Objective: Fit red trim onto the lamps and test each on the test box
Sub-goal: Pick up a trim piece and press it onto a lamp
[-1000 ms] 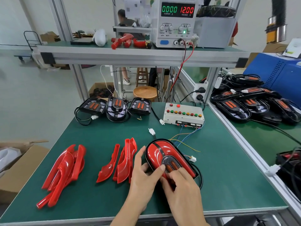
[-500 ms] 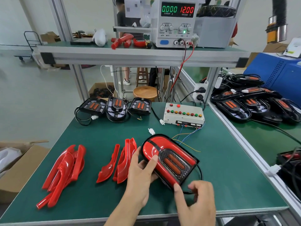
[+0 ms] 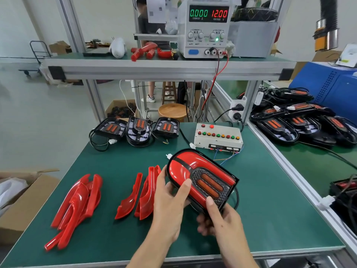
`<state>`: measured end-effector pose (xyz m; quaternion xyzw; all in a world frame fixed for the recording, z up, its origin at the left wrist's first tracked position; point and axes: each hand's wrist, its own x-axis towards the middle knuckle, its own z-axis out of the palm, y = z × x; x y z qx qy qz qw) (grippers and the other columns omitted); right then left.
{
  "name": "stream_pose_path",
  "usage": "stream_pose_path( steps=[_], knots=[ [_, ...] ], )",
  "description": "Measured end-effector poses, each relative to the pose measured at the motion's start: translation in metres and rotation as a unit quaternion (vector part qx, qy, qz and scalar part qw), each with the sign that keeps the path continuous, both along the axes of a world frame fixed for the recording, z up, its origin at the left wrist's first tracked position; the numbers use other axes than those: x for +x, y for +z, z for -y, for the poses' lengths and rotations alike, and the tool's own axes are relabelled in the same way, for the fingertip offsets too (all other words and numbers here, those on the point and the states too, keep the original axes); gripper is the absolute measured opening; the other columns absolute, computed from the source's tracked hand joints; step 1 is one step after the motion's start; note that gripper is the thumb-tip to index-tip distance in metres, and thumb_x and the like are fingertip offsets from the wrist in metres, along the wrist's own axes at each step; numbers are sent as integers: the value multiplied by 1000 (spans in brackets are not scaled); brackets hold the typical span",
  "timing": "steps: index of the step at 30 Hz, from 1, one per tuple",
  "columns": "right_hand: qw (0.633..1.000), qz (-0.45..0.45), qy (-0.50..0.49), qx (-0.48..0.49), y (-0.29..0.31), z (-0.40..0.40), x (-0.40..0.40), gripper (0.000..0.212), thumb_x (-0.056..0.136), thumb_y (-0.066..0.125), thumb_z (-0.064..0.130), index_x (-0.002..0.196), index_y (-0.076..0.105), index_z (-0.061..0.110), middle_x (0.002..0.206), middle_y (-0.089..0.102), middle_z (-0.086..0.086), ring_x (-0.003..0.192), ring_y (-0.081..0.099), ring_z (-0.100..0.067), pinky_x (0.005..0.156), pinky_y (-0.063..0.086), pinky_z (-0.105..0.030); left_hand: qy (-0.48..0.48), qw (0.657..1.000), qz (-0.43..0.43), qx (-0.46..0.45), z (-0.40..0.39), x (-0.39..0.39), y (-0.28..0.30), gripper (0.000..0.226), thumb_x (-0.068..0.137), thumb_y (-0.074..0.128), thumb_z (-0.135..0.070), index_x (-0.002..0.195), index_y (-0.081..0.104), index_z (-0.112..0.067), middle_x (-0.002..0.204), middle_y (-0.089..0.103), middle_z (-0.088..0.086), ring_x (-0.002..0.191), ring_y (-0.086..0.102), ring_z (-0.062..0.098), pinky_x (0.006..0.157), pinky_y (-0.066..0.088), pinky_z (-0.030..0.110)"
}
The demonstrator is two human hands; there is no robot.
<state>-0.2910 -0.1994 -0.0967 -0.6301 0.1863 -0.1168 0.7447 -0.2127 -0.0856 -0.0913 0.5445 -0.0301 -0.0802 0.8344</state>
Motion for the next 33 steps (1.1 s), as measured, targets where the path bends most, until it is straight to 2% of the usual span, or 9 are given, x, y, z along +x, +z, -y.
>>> stream_pose_path(
  steps=[3,6,12,15,18,23,29,33],
  knots=[
    [1000,11,-1,-13,-2,-1,-1,53,78,74,69,96,74,19,71,72,-19,54,65,-28,52,53,-29,-2,1000,-6,-4,-1,-1,1,62,88,75,-19,141,48,-35,119,74,1,112,72,21,87,62,43],
    [999,19,1,-26,-7,0,-1,46,72,69,71,94,74,31,71,72,-17,56,64,-26,55,52,-30,-9,1000,-10,-16,-1,-2,3,69,78,78,-27,140,49,-34,121,74,3,113,71,24,88,61,45],
    [999,27,-8,-26,-15,1,0,57,67,71,81,100,74,34,75,73,-16,59,65,-24,59,53,-31,-26,999,-8,-44,-3,-1,4,66,82,81,-27,141,50,-32,125,71,10,116,69,29,91,60,47],
    [999,31,-1,-17,-15,-1,1,46,71,71,71,99,74,34,74,72,-17,59,65,-25,58,52,-33,-32,996,-31,-74,-5,3,6,66,81,80,-49,139,53,-29,126,70,14,110,71,29,85,60,41],
    [999,29,12,-16,-17,-6,-1,38,74,70,62,96,75,32,72,72,-19,57,64,-27,56,52,-33,-21,988,-108,-104,-4,9,10,81,76,73,-67,141,56,-22,128,70,14,113,70,29,88,61,45],
    [999,12,12,-27,-25,-8,-4,43,81,68,49,102,69,11,72,72,-20,58,65,-29,58,52,-38,0,988,-117,-104,-3,15,9,58,87,67,-52,133,63,-17,121,74,12,110,72,30,90,61,48],
    [1000,1,11,-18,-26,-8,-4,60,70,71,64,104,69,14,73,72,-20,58,65,-29,59,52,-38,-1,990,-117,-78,0,17,5,56,89,62,-52,132,62,-16,120,74,10,111,72,29,99,56,54],
    [1000,-7,19,-21,-27,-6,-4,60,71,71,65,104,69,15,75,73,-19,60,66,-28,60,53,-35,-7,990,-114,-84,-1,17,4,51,92,63,-48,131,64,-16,121,74,11,111,72,30,95,59,51]
  ],
)
